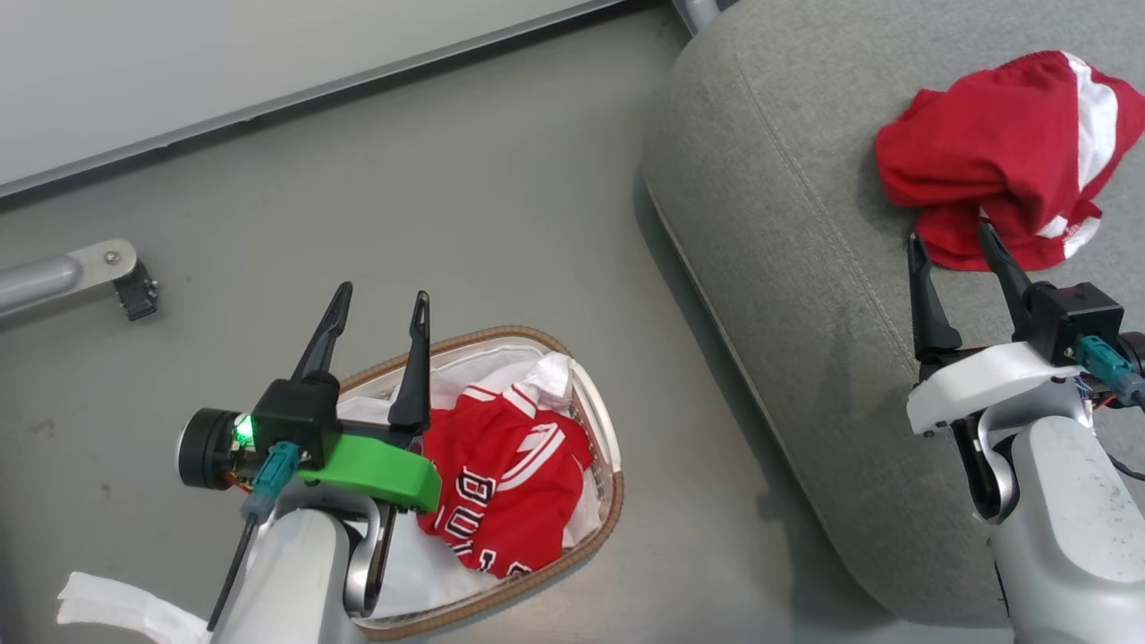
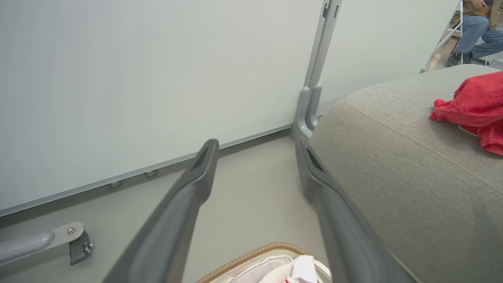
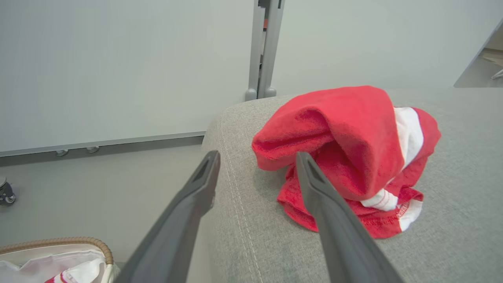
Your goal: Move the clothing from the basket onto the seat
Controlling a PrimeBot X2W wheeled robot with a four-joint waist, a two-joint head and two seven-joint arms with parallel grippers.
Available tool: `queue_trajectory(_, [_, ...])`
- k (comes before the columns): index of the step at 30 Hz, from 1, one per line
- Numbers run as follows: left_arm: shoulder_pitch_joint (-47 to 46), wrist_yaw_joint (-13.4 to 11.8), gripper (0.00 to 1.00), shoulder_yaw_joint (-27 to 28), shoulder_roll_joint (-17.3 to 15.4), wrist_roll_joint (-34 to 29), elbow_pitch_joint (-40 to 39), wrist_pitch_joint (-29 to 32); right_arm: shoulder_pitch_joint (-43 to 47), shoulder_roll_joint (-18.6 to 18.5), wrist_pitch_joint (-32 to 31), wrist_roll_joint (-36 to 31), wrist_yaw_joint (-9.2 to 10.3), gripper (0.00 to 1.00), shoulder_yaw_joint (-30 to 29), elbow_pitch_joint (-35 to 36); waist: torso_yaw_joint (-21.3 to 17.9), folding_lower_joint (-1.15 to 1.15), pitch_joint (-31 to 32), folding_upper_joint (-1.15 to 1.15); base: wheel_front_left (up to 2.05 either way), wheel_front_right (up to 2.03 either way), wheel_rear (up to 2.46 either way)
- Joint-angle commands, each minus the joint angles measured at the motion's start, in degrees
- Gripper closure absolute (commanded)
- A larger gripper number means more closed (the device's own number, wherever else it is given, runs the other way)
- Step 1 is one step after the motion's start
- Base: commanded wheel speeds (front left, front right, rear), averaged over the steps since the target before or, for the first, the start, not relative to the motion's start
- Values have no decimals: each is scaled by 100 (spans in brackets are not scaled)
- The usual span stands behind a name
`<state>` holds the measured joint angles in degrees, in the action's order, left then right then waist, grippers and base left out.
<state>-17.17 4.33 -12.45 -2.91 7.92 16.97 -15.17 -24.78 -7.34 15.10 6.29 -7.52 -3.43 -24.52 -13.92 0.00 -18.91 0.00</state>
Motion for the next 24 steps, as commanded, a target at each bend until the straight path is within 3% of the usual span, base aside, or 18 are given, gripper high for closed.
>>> queue_trajectory(1, [136, -62, 0, 62, -6, 86, -25, 3, 121, 16, 9, 42, 6, 0, 24, 60, 400, 0, 324, 0, 0, 0, 0])
queue_trajectory(12, [711, -288, 0, 747, -6, 171, -31, 3, 389, 225, 9, 41, 6, 0, 79, 279, 1048, 0, 803, 0, 0, 0, 0])
queue_trajectory(24, [1416, -314, 0, 1204, -5, 329, 21, 3, 1006, 339, 9, 79, 6, 0, 124, 156, 1161, 0, 1375, 0, 0, 0, 0])
